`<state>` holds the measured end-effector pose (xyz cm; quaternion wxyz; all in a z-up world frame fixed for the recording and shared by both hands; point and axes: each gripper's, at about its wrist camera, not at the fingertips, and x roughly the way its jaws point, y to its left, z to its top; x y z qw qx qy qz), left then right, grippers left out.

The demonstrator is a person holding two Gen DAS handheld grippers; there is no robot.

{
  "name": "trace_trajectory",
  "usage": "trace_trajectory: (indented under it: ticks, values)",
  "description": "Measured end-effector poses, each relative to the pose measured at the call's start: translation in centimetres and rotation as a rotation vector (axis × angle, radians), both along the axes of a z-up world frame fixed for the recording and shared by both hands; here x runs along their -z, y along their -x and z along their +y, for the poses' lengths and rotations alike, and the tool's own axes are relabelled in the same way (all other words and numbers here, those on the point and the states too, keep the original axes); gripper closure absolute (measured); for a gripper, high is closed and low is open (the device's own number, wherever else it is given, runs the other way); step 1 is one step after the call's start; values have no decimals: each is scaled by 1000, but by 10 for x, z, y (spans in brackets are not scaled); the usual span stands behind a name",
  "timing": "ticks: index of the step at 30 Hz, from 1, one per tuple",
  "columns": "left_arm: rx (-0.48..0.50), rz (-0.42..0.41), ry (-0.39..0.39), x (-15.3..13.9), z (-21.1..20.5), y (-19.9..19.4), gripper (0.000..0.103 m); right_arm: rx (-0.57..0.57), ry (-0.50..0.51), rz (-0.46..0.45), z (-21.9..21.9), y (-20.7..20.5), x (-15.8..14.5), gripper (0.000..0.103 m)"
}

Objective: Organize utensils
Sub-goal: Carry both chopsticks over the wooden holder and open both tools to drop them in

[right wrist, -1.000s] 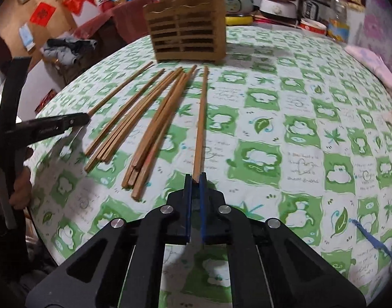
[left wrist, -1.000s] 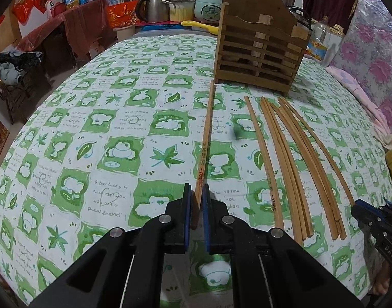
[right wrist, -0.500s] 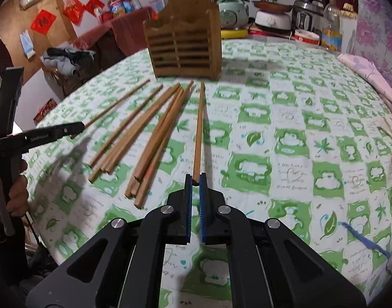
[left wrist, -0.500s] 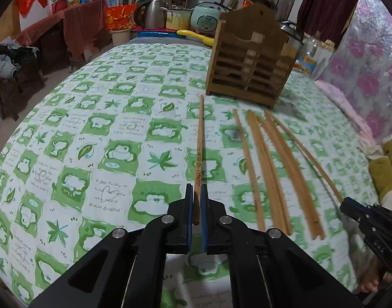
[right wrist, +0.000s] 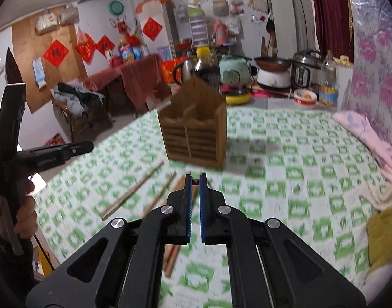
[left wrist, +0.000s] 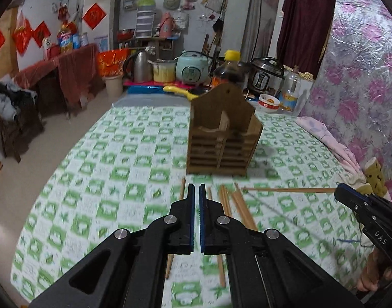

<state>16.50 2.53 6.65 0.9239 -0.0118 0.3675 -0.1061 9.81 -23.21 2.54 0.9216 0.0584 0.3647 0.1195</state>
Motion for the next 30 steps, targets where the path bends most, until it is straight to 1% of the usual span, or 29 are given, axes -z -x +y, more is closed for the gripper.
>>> trace_trajectory:
  ticks: [2,4,5,6,8,11,14,15,16,17,18,19,20,21,24,26,29,30]
  values:
    - [20,28,7,4,-4,-2,99,-2,-15,-4,0,-4,-2,97]
    - [39,56,-1,16,-6,4,98,-7,-21,-4,1,-2,0,97]
    - [50,66,-23,26,-7,9,93,-9,-20,-1,0,-1,2,97]
    - [56,82,-53,38,-7,14,78,-10,-22,1,0,0,4,97]
    - [29,118,-90,61,0,20,62,-12,-28,5,0,1,6,97]
    - [11,205,-90,96,16,24,63,-15,-33,3,1,3,5,97]
    - [-3,268,-91,121,28,24,64,-15,-34,1,1,4,3,97]
    - [-3,280,-92,128,30,25,65,-15,-36,2,1,4,4,97]
    - [1,284,-96,133,31,25,69,-15,-40,4,1,4,4,97]
    - [-1,255,-123,133,29,29,73,-15,-44,7,1,4,4,97]
    - [10,238,-157,134,25,31,81,-15,-47,8,1,4,4,97]
    - [21,234,-159,133,24,31,96,-16,-49,9,2,5,4,97]
    - [46,239,-136,132,23,32,97,-17,-49,9,2,6,4,97]
    - [47,237,-127,130,23,32,97,-19,-49,8,3,7,4,97]
    - [43,186,-134,113,19,38,97,-17,-48,3,3,7,3,97]
    - [50,133,-131,90,14,39,97,-16,-47,-3,2,7,0,97]
    - [62,39,-122,45,5,39,97,-14,-47,-22,2,4,-6,97]
    - [65,19,-118,35,2,36,97,-14,-47,-28,2,3,-9,97]
